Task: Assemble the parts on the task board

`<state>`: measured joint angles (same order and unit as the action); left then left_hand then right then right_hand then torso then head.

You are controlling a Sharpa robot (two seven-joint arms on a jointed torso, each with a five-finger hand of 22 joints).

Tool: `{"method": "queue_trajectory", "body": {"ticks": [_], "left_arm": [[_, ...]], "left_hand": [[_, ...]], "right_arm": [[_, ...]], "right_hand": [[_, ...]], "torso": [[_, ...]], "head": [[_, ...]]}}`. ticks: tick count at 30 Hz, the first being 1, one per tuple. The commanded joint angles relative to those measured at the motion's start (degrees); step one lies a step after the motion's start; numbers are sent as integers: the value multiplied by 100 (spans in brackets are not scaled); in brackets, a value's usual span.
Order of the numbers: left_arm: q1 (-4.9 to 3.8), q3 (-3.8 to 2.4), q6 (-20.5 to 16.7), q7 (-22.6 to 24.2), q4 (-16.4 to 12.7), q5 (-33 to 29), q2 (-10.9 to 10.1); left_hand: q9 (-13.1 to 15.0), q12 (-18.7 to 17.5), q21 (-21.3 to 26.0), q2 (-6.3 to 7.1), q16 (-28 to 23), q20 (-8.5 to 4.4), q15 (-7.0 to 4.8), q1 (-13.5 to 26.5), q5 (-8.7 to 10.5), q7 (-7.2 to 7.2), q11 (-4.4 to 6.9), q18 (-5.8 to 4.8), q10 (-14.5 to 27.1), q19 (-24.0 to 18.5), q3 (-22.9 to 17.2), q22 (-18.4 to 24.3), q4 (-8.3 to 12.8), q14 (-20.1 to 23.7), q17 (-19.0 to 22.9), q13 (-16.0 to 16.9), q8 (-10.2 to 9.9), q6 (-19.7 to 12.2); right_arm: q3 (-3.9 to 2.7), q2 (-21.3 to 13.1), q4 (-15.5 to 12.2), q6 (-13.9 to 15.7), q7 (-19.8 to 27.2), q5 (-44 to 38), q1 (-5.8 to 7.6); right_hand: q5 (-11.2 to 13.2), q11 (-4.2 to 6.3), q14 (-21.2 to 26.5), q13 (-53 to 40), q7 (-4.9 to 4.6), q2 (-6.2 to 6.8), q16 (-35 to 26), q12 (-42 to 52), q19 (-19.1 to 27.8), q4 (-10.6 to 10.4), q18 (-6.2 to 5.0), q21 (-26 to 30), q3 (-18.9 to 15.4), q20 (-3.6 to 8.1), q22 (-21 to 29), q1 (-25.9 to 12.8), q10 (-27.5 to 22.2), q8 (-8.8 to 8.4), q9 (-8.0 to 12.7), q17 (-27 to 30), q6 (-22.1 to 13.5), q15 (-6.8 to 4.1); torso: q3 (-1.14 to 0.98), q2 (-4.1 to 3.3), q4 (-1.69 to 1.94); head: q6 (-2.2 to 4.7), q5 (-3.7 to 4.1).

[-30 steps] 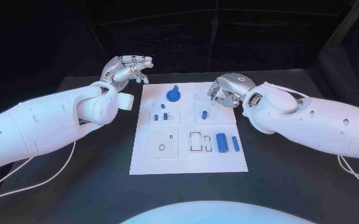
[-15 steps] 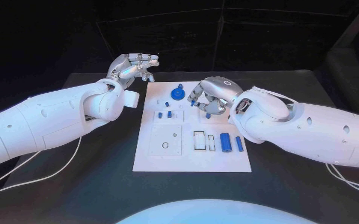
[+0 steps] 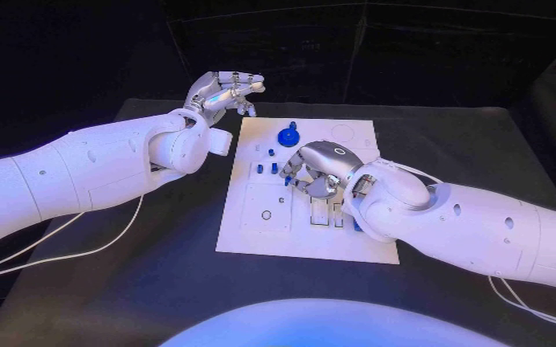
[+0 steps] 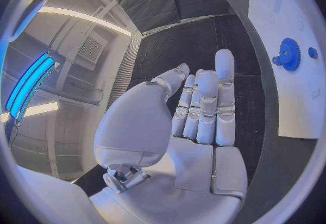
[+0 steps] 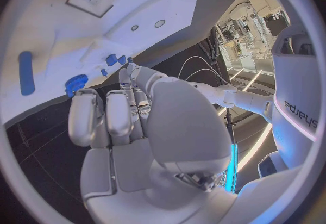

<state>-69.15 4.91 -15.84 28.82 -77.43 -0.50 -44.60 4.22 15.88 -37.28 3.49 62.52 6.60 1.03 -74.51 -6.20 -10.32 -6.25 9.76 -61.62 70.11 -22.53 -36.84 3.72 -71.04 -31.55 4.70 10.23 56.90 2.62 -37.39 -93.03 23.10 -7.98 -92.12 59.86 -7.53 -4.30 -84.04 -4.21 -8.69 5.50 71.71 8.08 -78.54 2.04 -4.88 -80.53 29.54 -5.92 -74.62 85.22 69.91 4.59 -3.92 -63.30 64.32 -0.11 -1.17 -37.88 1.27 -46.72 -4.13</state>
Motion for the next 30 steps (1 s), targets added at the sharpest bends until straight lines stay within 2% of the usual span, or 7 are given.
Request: {"method": "queue_trajectory", "body": {"ticks": [1, 10, 30], "left_arm": [[-10, -6, 63, 30, -10, -20, 12], [-10, -6, 80, 29, 1, -20, 28], [-10, -5, 111, 10, 33, -20, 44]], "left_hand": [[3, 12, 19, -22, -27, 8, 6, -16, 10, -8, 14, 69, 42, -35, 38, 6, 4, 33, 5, 9, 27, -33], [4, 20, 25, -25, -30, 10, 7, -20, 10, -10, 13, 69, 49, -36, 46, 11, 5, 40, 14, 11, 35, -40], [4, 20, 25, -25, -30, 10, 7, -20, 10, -10, 13, 69, 49, -36, 46, 11, 5, 40, 14, 11, 35, -40]], "right_arm": [[-4, 75, 79, -30, 165, -113, -67], [-2, 210, 235, -158, 181, -199, -184], [6, 306, 299, -461, 80, -358, -230]], "right_hand": [[-29, -20, -141, -4, -12, 9, 19, -10, -18, 8, 97, -20, 34, 6, 9, -43, 31, -29, -8, 8, 33, -18], [-26, -23, -141, -3, -17, 11, 19, -16, -14, 12, 96, -18, 39, 5, 14, -60, 25, -33, -7, 11, 28, -16], [58, -26, -138, -5, -19, 15, 20, -29, -1, 16, 92, -9, 26, -4, 27, -177, 12, -42, -8, 24, 22, -10]], "torso": [[-4, 0, 0], [-8, 2, -10], [-5, 3, -9]], "head": [[-37, -67], [-101, -170], [-163, -220]]}}
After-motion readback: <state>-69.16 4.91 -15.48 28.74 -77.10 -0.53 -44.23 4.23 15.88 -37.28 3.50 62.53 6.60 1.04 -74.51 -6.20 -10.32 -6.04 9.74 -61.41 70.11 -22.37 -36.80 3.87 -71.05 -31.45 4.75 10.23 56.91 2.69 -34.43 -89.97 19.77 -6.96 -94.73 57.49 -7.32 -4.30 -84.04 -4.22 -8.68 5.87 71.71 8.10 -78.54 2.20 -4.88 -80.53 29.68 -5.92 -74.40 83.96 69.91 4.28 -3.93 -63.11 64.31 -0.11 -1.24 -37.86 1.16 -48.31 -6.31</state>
